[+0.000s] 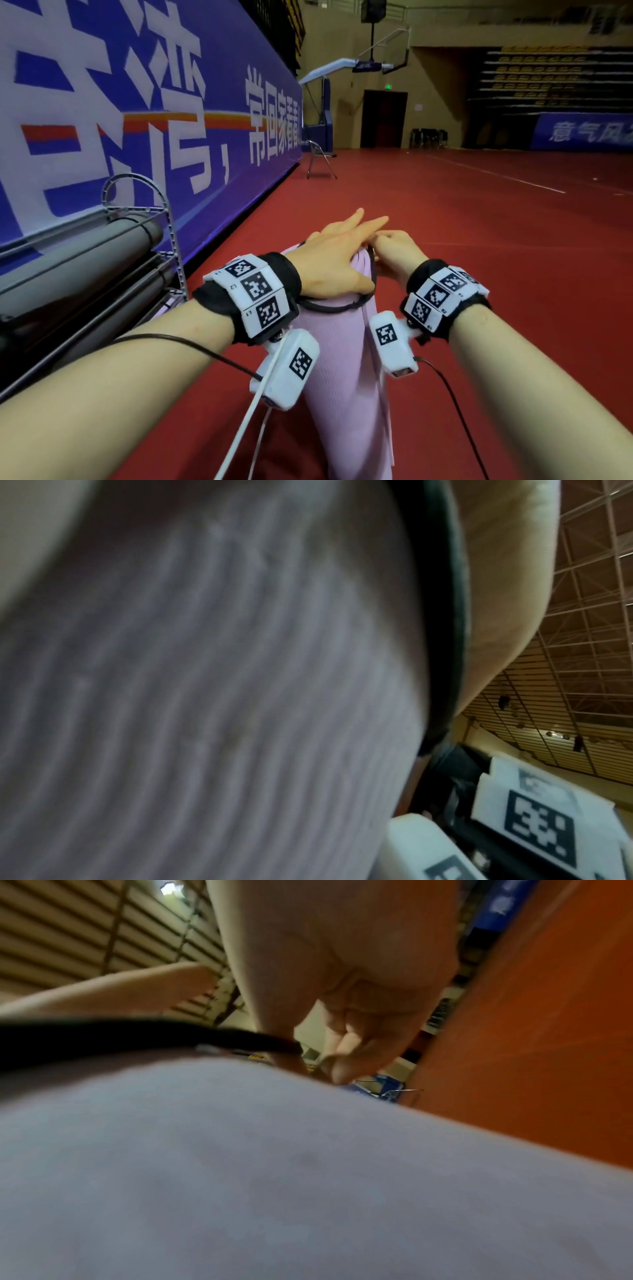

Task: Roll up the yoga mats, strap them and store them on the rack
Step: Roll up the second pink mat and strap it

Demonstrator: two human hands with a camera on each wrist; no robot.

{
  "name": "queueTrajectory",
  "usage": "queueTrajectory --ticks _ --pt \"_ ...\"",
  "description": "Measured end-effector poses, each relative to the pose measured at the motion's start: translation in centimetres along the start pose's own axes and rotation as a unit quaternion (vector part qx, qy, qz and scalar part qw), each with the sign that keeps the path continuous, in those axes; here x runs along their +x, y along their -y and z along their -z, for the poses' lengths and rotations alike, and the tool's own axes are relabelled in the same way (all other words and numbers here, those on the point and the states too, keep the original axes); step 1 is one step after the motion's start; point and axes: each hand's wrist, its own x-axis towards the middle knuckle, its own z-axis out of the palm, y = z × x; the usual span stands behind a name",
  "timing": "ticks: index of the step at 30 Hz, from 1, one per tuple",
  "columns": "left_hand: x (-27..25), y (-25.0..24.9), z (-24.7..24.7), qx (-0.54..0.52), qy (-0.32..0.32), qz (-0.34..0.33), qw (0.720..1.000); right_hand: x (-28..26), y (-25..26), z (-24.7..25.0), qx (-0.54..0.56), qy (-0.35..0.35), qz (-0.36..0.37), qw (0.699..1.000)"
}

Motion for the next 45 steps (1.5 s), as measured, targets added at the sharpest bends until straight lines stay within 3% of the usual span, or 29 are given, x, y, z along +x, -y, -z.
queueTrajectory --ticks 3,6,8,12,16,19,21,22,24,27,30,32,36,38,41,43,45 --pt "-0.4 1.2 0.3 -0.014 -0.004 0.008 1.0 0.4 -4.0 -0.7 -0.023 0.097 -0.08 0.992" --pt "-0.2 2.3 0.3 -0.033 -0.022 0.032 0.999 -0.4 -7.3 -1.4 0.072 0.085 -0.123 0.986" --pt "0.3 2.8 0.4 -0.035 -0.038 0.061 0.997 -0.9 -8.1 -1.6 0.097 0.028 -0.072 0.992" --pt "1.1 3.2 0.7 -0.032 -0.051 0.113 0.992 -1.2 -9.0 -2.0 0.009 -0.056 0.076 0.996" --pt "1.9 3.4 0.3 0.033 -0.042 0.198 0.979 -1.6 -9.5 -2.3 -0.12 -0.122 0.229 0.958" --pt "1.9 3.2 0.6 0.048 -0.024 0.264 0.963 -2.5 -9.6 -1.8 -0.274 -0.062 0.291 0.915" --pt "1.9 3.4 1.0 0.049 -0.013 0.28 0.959 -3.1 -10.1 -1.8 -0.414 0.028 0.234 0.879" --pt "2.0 3.6 1.0 0.045 -0.012 0.282 0.958 -3.3 -9.9 -1.7 -0.428 0.045 0.203 0.88" --pt "2.4 3.8 0.8 0.039 -0.017 0.271 0.962 -3.3 -8.1 -1.5 -0.372 -0.006 0.19 0.909" --pt "3.1 3.0 0.2 0.024 -0.013 0.268 0.963 -3.4 -3.1 -2.1 -0.133 -0.113 0.209 0.962" --pt "3.9 1.7 -0.3 0.032 -0.014 0.251 0.967 -4.6 -0.9 -3.6 0.072 -0.061 0.156 0.983" --pt "4.6 1.5 -0.5 0.028 -0.023 0.248 0.968 -5.4 -1.8 -3.9 0.064 -0.029 0.16 0.985" --pt "4.7 2.4 -0.4 -0.008 -0.026 0.258 0.966 -5.1 -5.0 -3.4 -0.117 0.044 0.194 0.973" --pt "4.7 2.9 0.2 -0.098 -0.032 0.244 0.964 -5.3 -5.2 -3.3 -0.13 0.06 0.207 0.968" --pt "4.3 4.0 1.7 -0.288 -0.107 0.194 0.932 -5.6 -5.1 -2.9 -0.108 0.036 0.255 0.96" --pt "3.9 5.1 2.2 -0.287 -0.146 0.177 0.93 -5.2 -5.6 -2.4 -0.113 0.006 0.257 0.96" --pt "3.3 6.0 1.7 -0.198 -0.157 0.167 0.953 -4.8 -6.1 -2.2 -0.122 -0.006 0.247 0.961"
